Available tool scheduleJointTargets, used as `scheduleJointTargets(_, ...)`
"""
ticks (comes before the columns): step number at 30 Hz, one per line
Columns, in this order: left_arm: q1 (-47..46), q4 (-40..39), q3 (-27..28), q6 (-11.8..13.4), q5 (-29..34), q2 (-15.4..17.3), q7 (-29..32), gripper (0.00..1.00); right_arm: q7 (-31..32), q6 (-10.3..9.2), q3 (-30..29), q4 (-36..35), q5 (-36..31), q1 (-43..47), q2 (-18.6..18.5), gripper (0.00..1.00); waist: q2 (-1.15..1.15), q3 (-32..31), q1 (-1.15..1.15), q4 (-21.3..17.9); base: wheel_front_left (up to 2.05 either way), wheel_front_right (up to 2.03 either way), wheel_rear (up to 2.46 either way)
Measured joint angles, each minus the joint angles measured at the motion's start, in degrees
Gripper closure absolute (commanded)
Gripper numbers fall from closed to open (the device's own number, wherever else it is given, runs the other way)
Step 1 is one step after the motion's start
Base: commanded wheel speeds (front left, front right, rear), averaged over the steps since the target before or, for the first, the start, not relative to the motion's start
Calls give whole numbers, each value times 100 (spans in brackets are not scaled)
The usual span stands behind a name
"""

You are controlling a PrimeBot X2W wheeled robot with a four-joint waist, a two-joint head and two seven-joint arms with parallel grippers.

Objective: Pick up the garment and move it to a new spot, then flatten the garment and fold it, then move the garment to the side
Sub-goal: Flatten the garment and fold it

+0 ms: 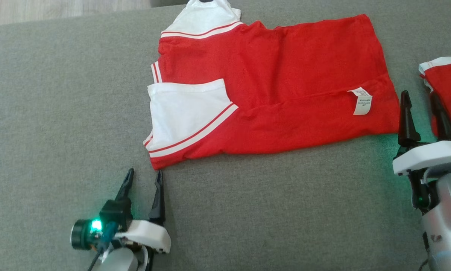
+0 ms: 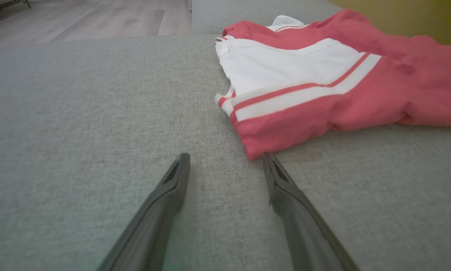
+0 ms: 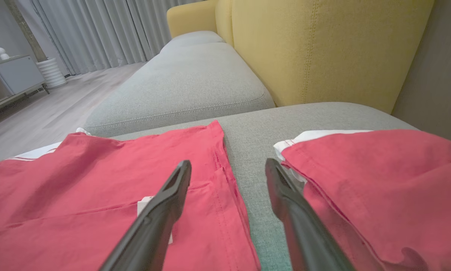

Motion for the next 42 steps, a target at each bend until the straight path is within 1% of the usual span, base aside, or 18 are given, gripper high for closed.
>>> scheduleJointTargets(3, -274, 343, 48, -18, 0, -76, 0, 0, 0, 0, -4, 8, -79, 19, 0, 0, 0, 46, 0, -15, 0, 0, 0)
scheduleJointTargets(8, -591, 530, 75, -192, 25, -129, 0, 0, 0, 0, -51, 31, -96, 26, 0, 0, 0, 84, 1, -36, 0, 0, 0)
scheduleJointTargets(10, -611, 625, 35, -318, 75, -131, 0, 0, 0, 0, -68, 62, -96, 34, 0, 0, 0, 80, 0, -44, 0, 0, 0)
scheduleJointTargets(11, -622, 686, 7, -369, 88, -130, -1, 22, 0, 0, -69, 74, -96, 40, 0, 0, 0, 76, 1, -47, 0, 0, 0)
scheduleJointTargets(12, -638, 716, -5, -410, 101, -131, -1, 72, 0, 0, -69, 80, -97, 44, 0, 0, 0, 70, 1, -50, 0, 0, 0)
scheduleJointTargets(13, -653, 727, -7, -438, 101, -131, -1, 100, 0, 0, -69, 82, -98, 46, 1, 0, 0, 63, 0, -53, 0, 0, 0)
scheduleJointTargets(17, -653, 730, -20, -569, 102, -133, -1, 100, 0, 0, -91, 91, -157, 48, 1, 0, 0, 30, 0, -43, 0, 0, 0)
scheduleJointTargets(19, -653, 726, -20, -570, 105, -133, 0, 100, 0, 0, -96, 112, -167, 52, 0, 0, 0, 20, 1, -36, 0, 0, 0)
scheduleJointTargets(23, -617, 637, -16, -650, 110, -126, 0, 100, 0, 0, -71, 377, -183, 140, -2, 0, 0, -39, 0, 9, 0, 0, 0)
scheduleJointTargets(28, -470, 501, -14, -715, 109, -96, 0, 100, 5, 0, 156, 922, -23, 213, -22, 0, 0, -104, 0, 76, 0, 0, 0)
scheduleJointTargets(32, -397, 414, -15, -714, 98, -55, 15, 100, 125, 0, 394, 1217, 224, 177, -66, 0, 0, -133, 0, 105, 0, 0, 0)
scheduleJointTargets(41, -397, 255, -36, -713, 89, 46, 93, 100, 142, 0, 786, 1594, 517, -250, -216, 0, 0, -114, 1, 112, 0, 0, 0)
scheduleJointTargets(42, -398, 237, -38, -713, 89, 53, 111, 100, 138, 0, 850, 1604, 560, -292, -225, 4, 0, -111, 1, 115, 0, 0, 0)
